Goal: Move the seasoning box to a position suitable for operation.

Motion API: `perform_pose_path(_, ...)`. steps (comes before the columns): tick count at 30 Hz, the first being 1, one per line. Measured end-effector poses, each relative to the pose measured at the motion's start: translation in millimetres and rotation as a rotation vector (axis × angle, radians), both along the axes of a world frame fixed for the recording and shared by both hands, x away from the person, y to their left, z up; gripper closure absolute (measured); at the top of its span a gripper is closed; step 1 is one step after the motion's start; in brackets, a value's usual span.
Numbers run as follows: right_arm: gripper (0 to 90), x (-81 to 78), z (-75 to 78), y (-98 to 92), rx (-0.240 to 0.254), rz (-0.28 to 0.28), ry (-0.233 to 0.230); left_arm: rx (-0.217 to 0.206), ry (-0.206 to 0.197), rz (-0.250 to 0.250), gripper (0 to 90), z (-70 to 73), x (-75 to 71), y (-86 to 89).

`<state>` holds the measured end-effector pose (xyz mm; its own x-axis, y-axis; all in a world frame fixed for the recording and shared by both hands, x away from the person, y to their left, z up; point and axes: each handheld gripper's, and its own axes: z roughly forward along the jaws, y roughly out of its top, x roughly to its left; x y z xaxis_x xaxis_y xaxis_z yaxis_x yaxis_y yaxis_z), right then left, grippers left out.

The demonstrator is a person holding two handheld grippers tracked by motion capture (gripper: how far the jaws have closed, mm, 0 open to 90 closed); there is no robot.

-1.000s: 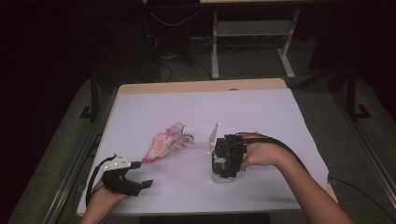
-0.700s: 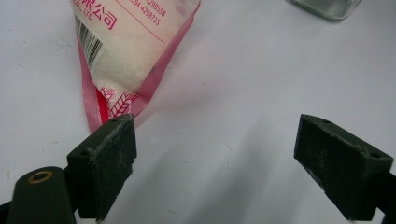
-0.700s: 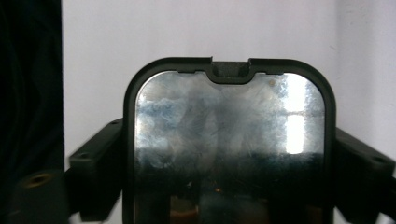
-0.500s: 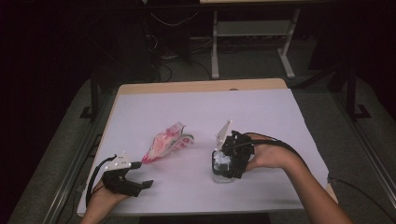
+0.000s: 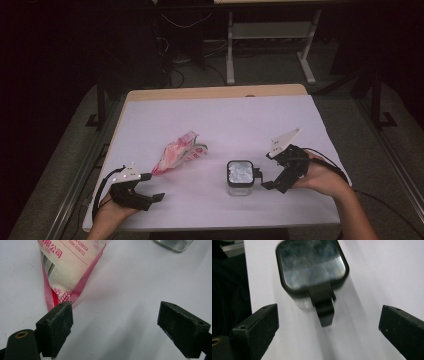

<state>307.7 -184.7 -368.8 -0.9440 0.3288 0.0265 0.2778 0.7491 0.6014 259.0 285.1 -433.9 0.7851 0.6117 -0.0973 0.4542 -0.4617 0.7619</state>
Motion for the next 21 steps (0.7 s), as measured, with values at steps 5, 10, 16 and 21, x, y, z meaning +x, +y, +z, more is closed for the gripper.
perform_pose_path(5,14.2,-10.6,-8.5,-20.9,0.103,-0.098,0.020,-0.001,0.001,0.002,12.6,0.2,-0.3,0.9)
perform_pose_path(10,37.5,-21.2,-23.4,-30.7,0.182,-0.154,0.032,-0.003,-0.001,0.004,12.6,0.3,-0.4,1.2)
perform_pose_path(16,69.3,-30.6,-43.4,-36.9,0.229,-0.198,0.026,0.009,-0.003,0.000,12.7,-1.1,-0.4,0.8)
perform_pose_path(21,89.8,-32.8,-53.8,-39.2,0.269,-0.182,0.055,0.005,-0.004,0.005,12.7,-1.6,0.1,2.3)
